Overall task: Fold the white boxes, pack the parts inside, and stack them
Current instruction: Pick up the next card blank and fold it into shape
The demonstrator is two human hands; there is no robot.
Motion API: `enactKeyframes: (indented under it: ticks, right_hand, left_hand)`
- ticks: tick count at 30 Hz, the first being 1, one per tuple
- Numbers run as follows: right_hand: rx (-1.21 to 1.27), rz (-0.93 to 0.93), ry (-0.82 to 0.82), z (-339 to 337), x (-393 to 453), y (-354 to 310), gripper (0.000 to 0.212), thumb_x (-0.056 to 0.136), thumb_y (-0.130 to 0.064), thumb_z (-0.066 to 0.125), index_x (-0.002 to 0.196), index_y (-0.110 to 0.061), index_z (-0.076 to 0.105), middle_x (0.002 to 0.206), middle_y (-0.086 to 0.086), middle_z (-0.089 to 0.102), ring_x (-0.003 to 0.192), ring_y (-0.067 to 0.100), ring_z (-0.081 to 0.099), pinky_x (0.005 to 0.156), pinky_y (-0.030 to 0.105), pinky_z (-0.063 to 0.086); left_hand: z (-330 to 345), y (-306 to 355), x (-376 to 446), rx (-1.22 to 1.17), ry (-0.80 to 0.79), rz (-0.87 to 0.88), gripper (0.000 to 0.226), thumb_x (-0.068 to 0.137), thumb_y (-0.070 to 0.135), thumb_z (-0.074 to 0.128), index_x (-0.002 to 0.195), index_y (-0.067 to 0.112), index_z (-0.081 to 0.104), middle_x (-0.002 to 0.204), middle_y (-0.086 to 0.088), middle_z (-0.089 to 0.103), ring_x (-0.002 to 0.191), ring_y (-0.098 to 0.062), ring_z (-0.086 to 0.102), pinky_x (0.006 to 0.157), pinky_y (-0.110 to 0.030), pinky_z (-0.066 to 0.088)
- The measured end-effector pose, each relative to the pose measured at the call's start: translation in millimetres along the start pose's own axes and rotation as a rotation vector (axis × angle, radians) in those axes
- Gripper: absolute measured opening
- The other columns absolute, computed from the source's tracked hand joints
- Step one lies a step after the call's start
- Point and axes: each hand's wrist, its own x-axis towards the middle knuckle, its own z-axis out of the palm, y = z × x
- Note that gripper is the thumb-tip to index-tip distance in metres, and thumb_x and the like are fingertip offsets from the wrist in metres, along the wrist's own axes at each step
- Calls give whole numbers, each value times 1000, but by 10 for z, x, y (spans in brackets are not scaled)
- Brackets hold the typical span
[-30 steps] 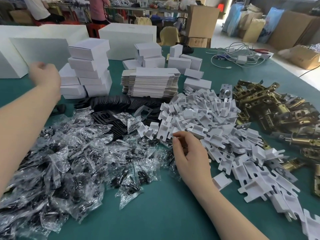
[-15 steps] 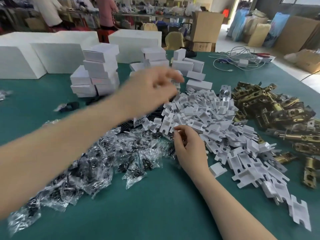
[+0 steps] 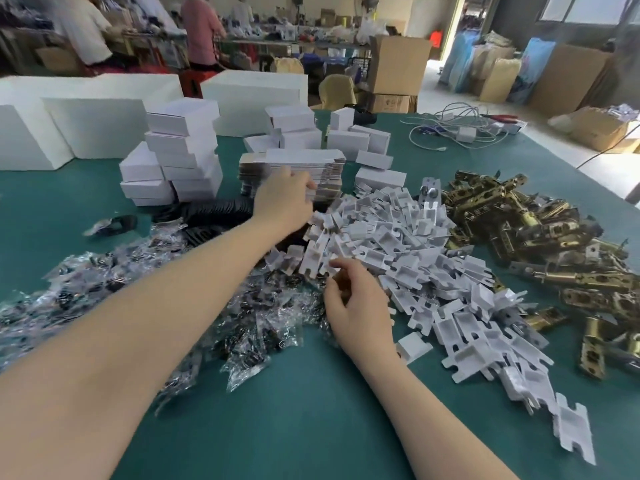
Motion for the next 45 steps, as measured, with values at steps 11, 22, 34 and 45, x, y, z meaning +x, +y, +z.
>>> enactKeyframes:
  ticks: [11, 22, 34, 45]
  right_hand:
    - [-21, 8, -41, 27, 18, 11, 23, 96, -21, 51, 117, -24, 60, 97, -12, 59, 87, 1, 53, 73, 17, 41]
    - [-36, -5, -39, 31, 1, 15, 20, 96, -21, 51, 113, -23, 61, 93, -14, 57, 82, -2, 50, 67, 11, 35]
    - [-46, -7, -27, 34, 24, 34, 19, 95, -22, 52, 111, -25, 62, 95, -15, 56, 82, -3, 50, 66, 9, 35]
    - [351, 129, 223, -68, -21, -35, 23, 104, -23, 43, 120, -39, 49, 88, -14, 64, 71, 8, 61, 63, 34, 53]
  left_hand:
    - [61, -299, 542, 167, -9, -74, 68, 87, 18, 58, 148, 20, 29, 151, -15, 38, 145, -35, 23, 116, -51, 18]
    - [-116, -381, 608, 227, -41, 137, 27, 99, 6, 44, 123, 11, 57, 126, -17, 52, 106, -36, 54, 84, -47, 48]
    - [-293, -241, 427, 254, 301, 177, 28, 102, 13, 41, 114, 10, 66, 96, -14, 68, 86, -35, 61, 62, -39, 44]
    - [-226, 426, -655, -1450, 300, -466, 7, 96, 28, 57, 92, 24, 61, 95, -4, 72, 91, -27, 69, 78, -46, 58]
